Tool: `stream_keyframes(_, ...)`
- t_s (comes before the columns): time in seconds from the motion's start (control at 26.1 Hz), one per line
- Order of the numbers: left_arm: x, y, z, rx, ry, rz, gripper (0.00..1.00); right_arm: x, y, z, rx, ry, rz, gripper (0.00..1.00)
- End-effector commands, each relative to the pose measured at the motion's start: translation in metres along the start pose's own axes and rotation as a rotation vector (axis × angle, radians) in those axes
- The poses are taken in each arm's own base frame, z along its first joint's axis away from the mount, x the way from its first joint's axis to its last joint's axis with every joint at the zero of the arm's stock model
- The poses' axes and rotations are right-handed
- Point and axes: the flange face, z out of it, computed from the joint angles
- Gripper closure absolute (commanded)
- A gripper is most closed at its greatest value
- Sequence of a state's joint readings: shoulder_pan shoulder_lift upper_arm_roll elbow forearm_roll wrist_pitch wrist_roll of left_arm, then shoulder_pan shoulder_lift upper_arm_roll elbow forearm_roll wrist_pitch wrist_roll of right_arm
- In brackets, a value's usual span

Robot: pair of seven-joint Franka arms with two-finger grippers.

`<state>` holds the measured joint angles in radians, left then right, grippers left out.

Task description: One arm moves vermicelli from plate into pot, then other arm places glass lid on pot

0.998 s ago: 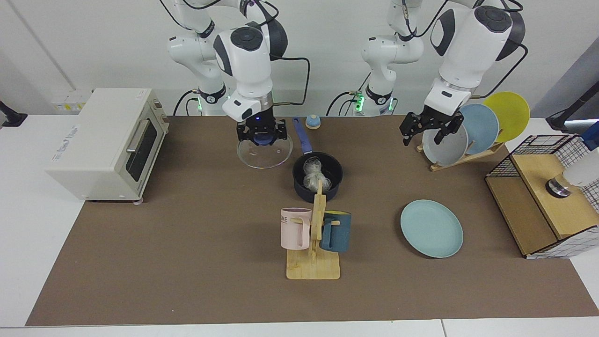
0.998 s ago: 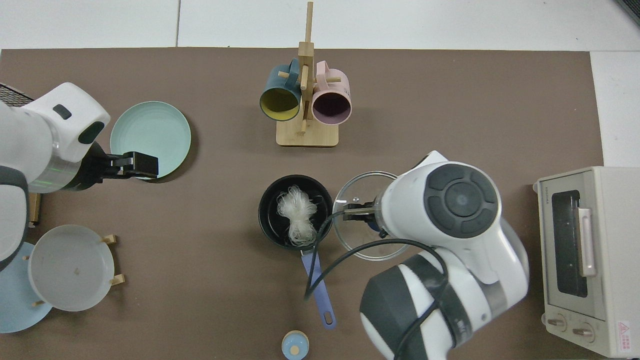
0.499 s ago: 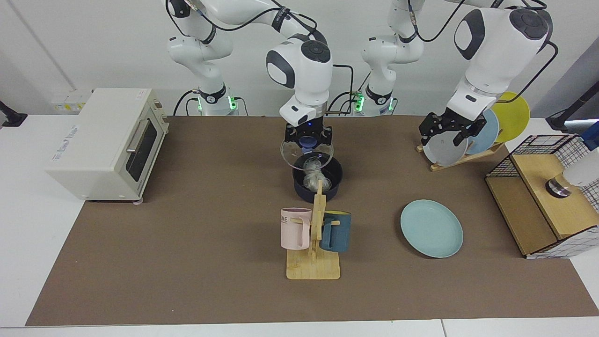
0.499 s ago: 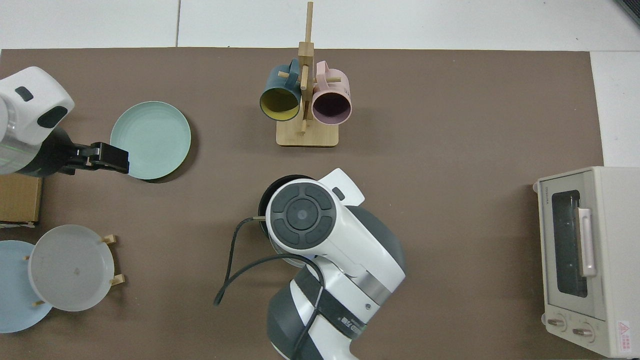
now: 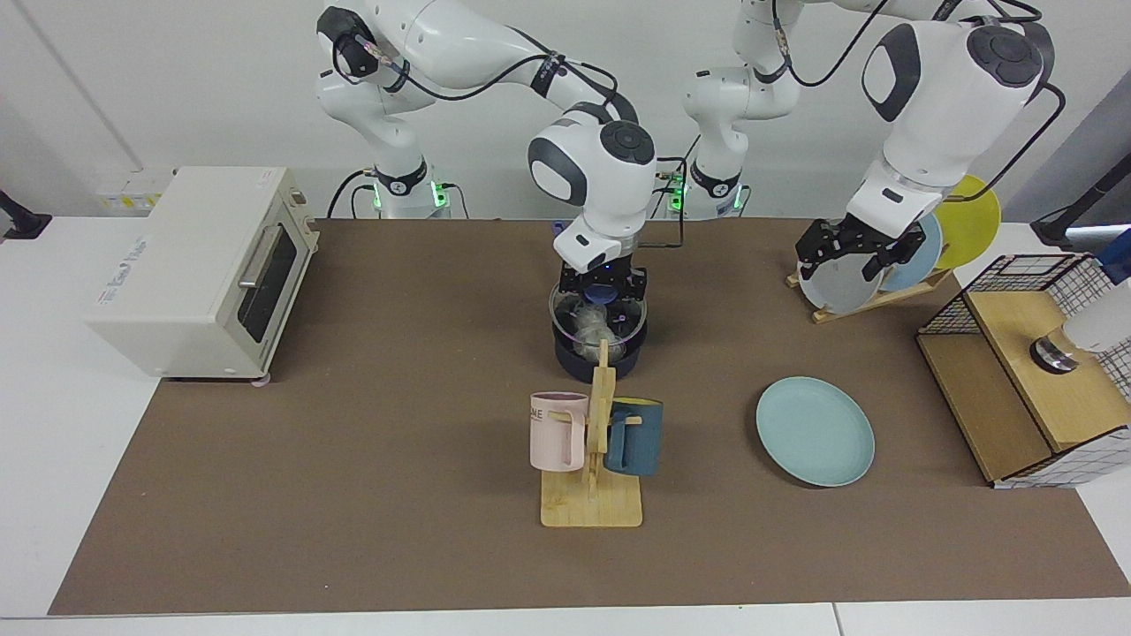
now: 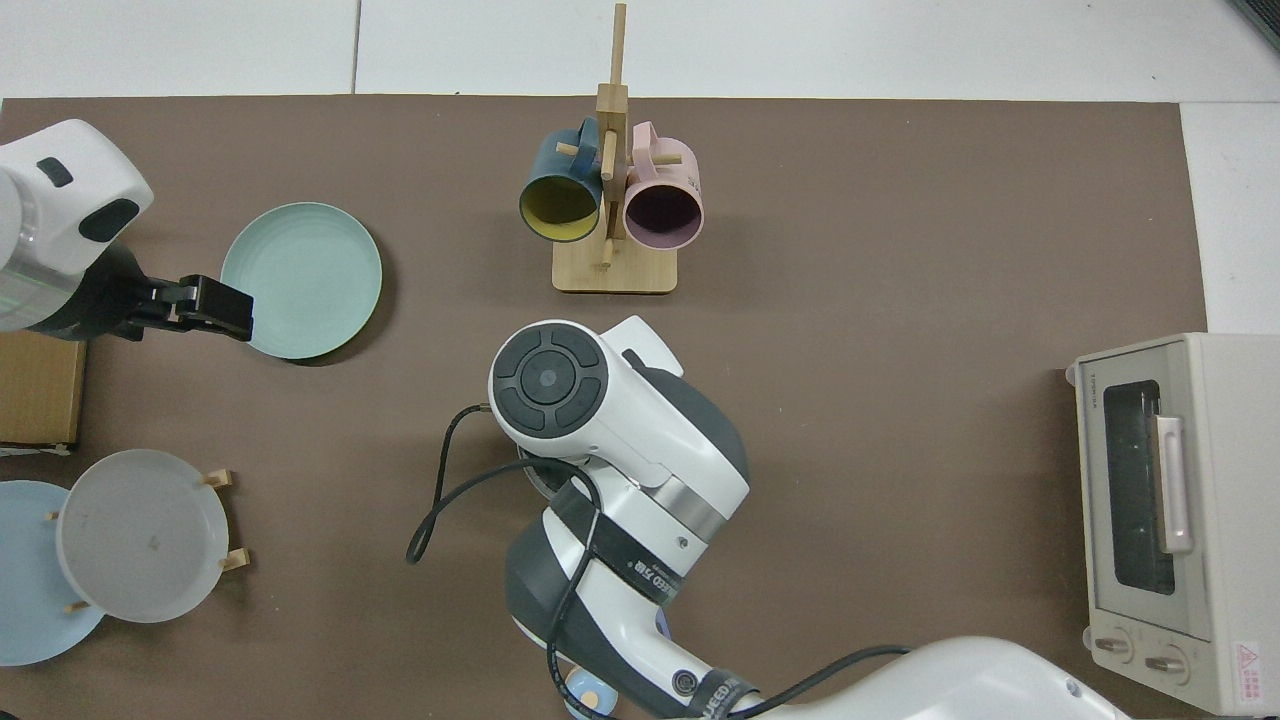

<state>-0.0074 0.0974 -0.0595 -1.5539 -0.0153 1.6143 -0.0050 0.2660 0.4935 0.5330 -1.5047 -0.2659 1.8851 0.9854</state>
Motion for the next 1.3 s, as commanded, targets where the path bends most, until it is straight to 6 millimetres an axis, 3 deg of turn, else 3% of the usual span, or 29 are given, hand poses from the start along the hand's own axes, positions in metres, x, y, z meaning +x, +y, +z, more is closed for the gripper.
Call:
stream_keyframes(0.0,-0.019,-0.015,0.006,0.017,0.015,-0.006,0.0,0.012,-0.002,0.001,0.003,0.01,0.022,1.0)
stream_keyframes(0.19,-0.033,-0.017,0.016,0.018,0.035,-0.008,0.0,0.013,-0.006,0.006,0.018,0.011,0.028,1.0)
stream_keyframes(0.46,-0.036,-0.018,0.018,0.018,0.023,0.009,0.0,0.014,-0.009,0.012,0.034,0.012,0.029,1.0)
stream_keyframes(1.27,-0.034,-0.014,-0.013,0.029,0.069,0.007,0.0,0.012,-0.009,0.021,0.047,0.017,0.05,1.0)
